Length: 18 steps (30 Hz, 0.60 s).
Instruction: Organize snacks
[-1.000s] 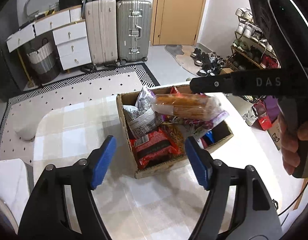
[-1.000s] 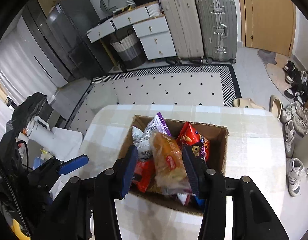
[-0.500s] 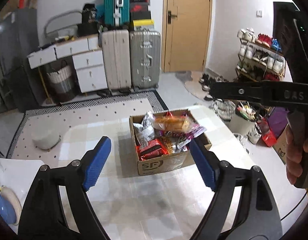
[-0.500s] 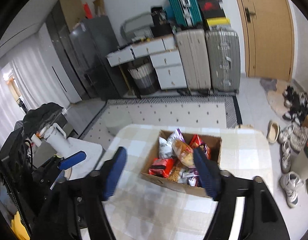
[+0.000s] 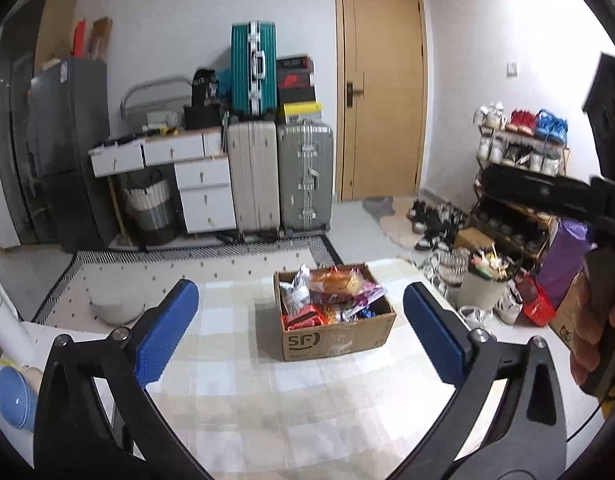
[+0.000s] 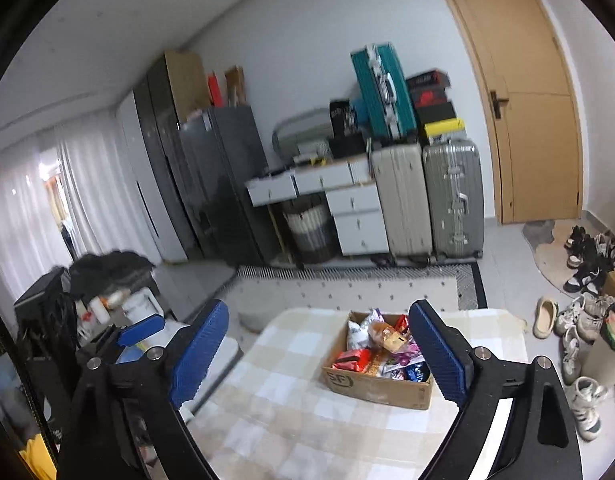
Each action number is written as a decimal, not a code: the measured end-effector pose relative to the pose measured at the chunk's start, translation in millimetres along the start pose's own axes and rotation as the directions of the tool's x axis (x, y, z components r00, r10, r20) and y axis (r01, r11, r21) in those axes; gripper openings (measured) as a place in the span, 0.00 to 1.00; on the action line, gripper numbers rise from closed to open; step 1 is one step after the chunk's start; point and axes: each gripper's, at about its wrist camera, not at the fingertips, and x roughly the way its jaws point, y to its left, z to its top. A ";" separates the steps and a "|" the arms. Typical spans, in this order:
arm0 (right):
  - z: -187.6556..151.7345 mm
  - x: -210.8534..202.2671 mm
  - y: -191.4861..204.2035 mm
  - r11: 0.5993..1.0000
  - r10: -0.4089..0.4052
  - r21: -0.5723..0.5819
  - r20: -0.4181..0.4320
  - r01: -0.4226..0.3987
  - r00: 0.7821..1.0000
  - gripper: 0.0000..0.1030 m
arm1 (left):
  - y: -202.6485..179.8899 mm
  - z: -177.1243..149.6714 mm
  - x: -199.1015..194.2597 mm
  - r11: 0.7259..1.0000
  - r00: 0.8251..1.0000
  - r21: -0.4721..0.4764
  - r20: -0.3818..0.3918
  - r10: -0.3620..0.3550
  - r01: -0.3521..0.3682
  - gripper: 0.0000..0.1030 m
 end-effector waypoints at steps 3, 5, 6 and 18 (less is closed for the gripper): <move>-19.7 -33.4 4.1 1.000 0.011 -0.027 0.056 -0.010 0.998 0.91 | -1.3 -11.5 -33.2 1.000 1.000 0.006 0.030 0.000 0.000 0.99; -36.5 -52.9 7.4 0.998 0.029 -0.051 0.077 -0.025 0.997 0.91 | -2.2 -21.6 -49.7 1.000 0.999 0.012 0.034 0.009 -0.009 0.99; -45.3 -62.0 9.0 0.998 0.031 -0.064 0.090 -0.025 0.995 0.92 | -2.3 -29.1 -59.0 1.000 0.999 0.014 0.038 0.010 -0.010 0.99; -146.0 -77.5 -8.0 0.993 0.008 -0.120 0.180 0.014 0.984 0.97 | 27.1 -108.7 -64.4 0.993 0.996 -0.081 0.037 0.084 -0.081 0.99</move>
